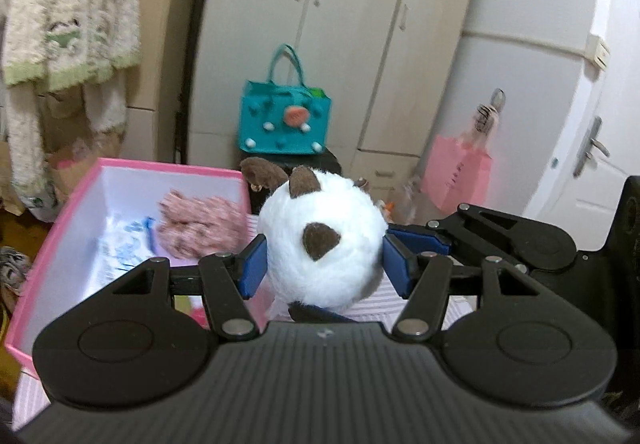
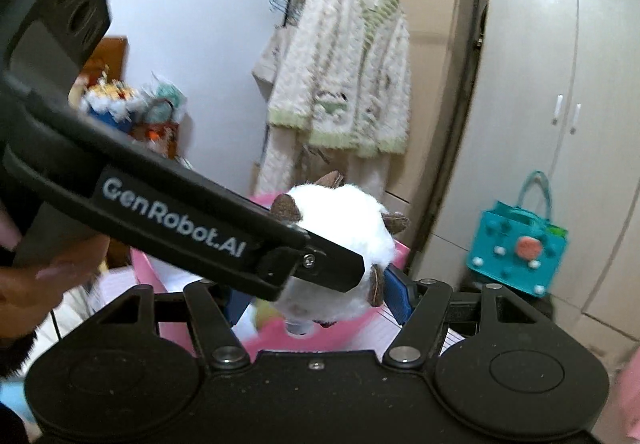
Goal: Organize soft objects
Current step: 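Carry the panda plush with the left gripper into the pink box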
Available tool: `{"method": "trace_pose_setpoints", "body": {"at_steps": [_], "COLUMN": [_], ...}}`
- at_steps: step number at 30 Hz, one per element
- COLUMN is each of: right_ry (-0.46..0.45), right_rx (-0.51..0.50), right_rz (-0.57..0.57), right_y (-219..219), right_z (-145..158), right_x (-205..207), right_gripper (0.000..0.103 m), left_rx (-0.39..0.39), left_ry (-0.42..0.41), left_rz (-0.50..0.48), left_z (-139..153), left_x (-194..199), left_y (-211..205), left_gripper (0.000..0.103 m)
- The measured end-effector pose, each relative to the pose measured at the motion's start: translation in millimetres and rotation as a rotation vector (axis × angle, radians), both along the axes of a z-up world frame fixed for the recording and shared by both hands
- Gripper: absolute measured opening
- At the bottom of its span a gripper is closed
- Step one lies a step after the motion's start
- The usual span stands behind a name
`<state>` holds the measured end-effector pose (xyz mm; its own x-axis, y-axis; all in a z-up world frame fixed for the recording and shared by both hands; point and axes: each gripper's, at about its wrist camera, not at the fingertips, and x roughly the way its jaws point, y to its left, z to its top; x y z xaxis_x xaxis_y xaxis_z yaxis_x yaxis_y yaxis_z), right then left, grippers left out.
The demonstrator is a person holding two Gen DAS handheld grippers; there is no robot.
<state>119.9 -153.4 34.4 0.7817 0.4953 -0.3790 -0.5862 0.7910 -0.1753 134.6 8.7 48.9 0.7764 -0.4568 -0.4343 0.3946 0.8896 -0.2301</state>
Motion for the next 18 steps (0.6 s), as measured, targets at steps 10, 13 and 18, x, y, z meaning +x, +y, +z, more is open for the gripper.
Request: {"method": "trace_pose_setpoints", "body": {"at_steps": [10, 13, 18], "right_ry": [0.204, 0.303, 0.437], "right_rx": [0.096, 0.106, 0.087], "right_rz": [0.177, 0.219, 0.265], "right_y": [55.3, 70.8, 86.1], "right_z": [-7.1, -18.1, -45.1], "right_x": [55.9, 76.8, 99.8], "right_gripper": [0.071, 0.071, 0.071], "left_rx": [-0.036, -0.038, -0.056], "left_ry": [0.044, 0.1, 0.193], "left_rz": [0.147, 0.196, 0.24], "left_z": [-13.5, -26.1, -51.7], "left_x": [23.1, 36.6, 52.2], "left_y": [69.7, 83.6, 103.0], "left_gripper": [0.059, 0.059, 0.059]}}
